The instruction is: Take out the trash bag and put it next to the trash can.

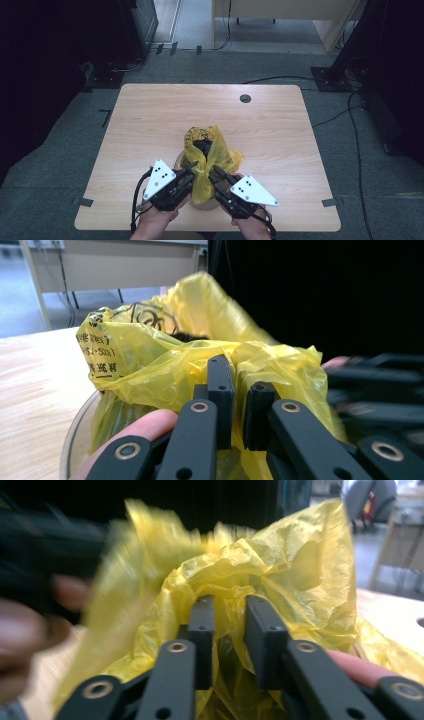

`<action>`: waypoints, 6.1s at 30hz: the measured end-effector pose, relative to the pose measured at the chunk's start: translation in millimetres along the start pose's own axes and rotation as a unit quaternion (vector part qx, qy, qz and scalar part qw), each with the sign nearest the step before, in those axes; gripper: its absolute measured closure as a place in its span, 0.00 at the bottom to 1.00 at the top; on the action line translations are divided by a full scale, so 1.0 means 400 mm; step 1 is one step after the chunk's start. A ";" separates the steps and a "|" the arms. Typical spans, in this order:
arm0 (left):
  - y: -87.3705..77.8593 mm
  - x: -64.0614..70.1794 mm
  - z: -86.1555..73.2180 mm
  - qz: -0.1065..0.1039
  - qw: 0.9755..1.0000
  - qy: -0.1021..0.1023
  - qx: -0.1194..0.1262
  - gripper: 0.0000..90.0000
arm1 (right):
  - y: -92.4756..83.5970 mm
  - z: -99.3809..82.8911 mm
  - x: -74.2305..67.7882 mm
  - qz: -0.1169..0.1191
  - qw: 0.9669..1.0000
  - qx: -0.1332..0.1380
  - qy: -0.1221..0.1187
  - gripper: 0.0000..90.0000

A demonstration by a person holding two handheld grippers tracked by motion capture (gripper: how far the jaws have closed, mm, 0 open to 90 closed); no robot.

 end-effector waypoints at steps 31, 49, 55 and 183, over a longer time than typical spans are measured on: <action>-0.032 -0.021 -0.004 0.000 1.000 0.005 0.008 0.70 | 0.049 0.001 -0.037 -0.025 0.998 -0.044 -0.046 0.98; -0.098 -0.138 -0.028 0.101 0.993 -0.047 0.039 0.31 | 0.026 0.041 -0.024 -0.064 0.997 0.025 -0.042 0.99; -0.116 -0.191 -0.074 0.152 0.988 -0.040 0.015 0.31 | 0.022 0.054 -0.026 -0.067 0.996 0.036 -0.043 0.99; -0.142 -0.478 -0.361 0.324 0.925 -0.056 -0.189 0.10 | -0.124 -0.107 0.409 -0.150 0.984 -0.057 0.074 0.17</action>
Point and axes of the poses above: each handheld gripper's, and its own axes: y roughly forward along the jaws, z roughly out of its top, x roughly to its right, the point moved 2 cm from there along y, roughly forward along the jaws, and after that the axes turned 6 degrees about x, right-handed, at the moved point
